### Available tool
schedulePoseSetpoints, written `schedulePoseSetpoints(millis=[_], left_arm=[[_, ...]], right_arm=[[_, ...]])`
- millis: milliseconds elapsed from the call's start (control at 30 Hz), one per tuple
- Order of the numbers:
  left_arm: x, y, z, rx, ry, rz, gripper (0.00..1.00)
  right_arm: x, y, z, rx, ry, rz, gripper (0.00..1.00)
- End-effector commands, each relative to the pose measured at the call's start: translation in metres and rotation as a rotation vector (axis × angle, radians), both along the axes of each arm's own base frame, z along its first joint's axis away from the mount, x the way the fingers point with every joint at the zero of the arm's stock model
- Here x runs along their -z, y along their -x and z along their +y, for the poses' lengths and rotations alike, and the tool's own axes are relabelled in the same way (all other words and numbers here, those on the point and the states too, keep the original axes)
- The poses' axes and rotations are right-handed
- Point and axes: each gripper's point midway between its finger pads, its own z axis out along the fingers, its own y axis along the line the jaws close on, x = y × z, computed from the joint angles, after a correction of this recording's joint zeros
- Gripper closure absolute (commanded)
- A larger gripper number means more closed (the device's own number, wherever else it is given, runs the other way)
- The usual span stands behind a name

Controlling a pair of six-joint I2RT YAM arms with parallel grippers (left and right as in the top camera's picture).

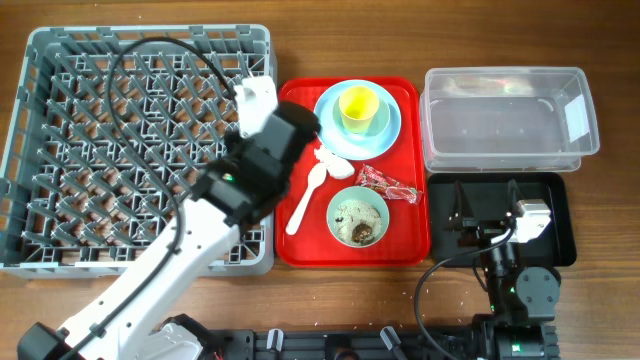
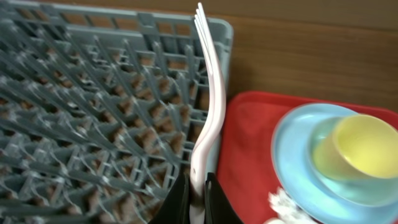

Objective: Sort waste into correct bins and load items into the dishwasher rack
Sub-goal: 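Release the fork and move the left gripper back to the tray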

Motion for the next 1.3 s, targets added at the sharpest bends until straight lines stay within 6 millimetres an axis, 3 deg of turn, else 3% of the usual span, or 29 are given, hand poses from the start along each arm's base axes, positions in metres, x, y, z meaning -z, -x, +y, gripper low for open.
schedulePoseSetpoints(millis=[0, 100, 200, 433, 567, 633, 700, 733, 833, 900, 967, 1033, 1067, 1100, 1167, 1267], left_arm=[[0.016, -0.01, 0.014, 0.135, 0.006, 0.127, 0.96], [0.038, -0.008, 0.029, 0.139, 0.11, 0.239, 0.96], [0.053, -0.002, 0.028, 0.173, 0.206, 0.326, 0.96], [0.098, -0.018, 0.022, 0.163, 0.195, 0.41, 0.96], [0.117, -0.017, 0.023, 0.153, 0.183, 0.463, 0.96], [0.119, -0.017, 0.026, 0.143, 0.171, 0.466, 0.92], [0.119, -0.017, 0.026, 0.143, 0.17, 0.466, 0.67], [0.118, -0.017, 0.026, 0.143, 0.171, 0.465, 0.64], [0.107, -0.018, 0.025, 0.147, 0.177, 0.439, 0.62], [0.078, -0.016, 0.025, 0.154, 0.193, 0.385, 0.66], [0.049, -0.008, 0.012, 0.212, 0.24, 0.328, 0.68], [0.018, 0.014, -0.016, 0.331, 0.304, 0.286, 0.73], [0.015, 0.024, -0.026, 0.368, 0.301, 0.292, 0.76], [0.018, 0.034, -0.036, 0.401, 0.291, 0.317, 0.76], [0.051, 0.056, -0.067, 0.485, 0.241, 0.426, 0.76], [0.099, 0.066, -0.077, 0.49, 0.173, 0.558, 0.77]], right_arm=[[-0.001, 0.0, -0.002, 0.011, -0.005, -0.005, 0.0], [-0.001, 0.0, -0.002, 0.011, -0.005, -0.005, 0.0], [-0.001, 0.0, -0.002, 0.011, -0.005, -0.005, 0.0], [-0.001, 0.0, -0.002, 0.011, -0.005, -0.005, 0.0], [-0.001, 0.0, -0.002, 0.011, -0.005, -0.005, 0.0], [-0.001, 0.0, -0.002, 0.011, -0.005, -0.005, 0.0], [-0.001, 0.0, -0.002, 0.011, -0.005, -0.005, 0.0], [-0.001, 0.0, -0.002, 0.011, -0.005, -0.005, 0.0], [-0.001, 0.0, -0.002, 0.011, -0.005, -0.005, 0.0], [-0.001, 0.0, -0.002, 0.011, -0.005, -0.005, 0.0], [-0.001, 0.0, -0.002, 0.011, -0.005, -0.005, 0.0], [-0.001, 0.0, -0.002, 0.011, -0.005, -0.005, 0.0], [-0.001, 0.0, -0.002, 0.011, -0.005, -0.005, 0.0], [-0.001, 0.0, -0.002, 0.011, -0.005, -0.005, 0.0], [-0.001, 0.0, -0.002, 0.011, -0.005, -0.005, 0.0], [-0.001, 0.0, -0.002, 0.011, -0.005, -0.005, 0.0]])
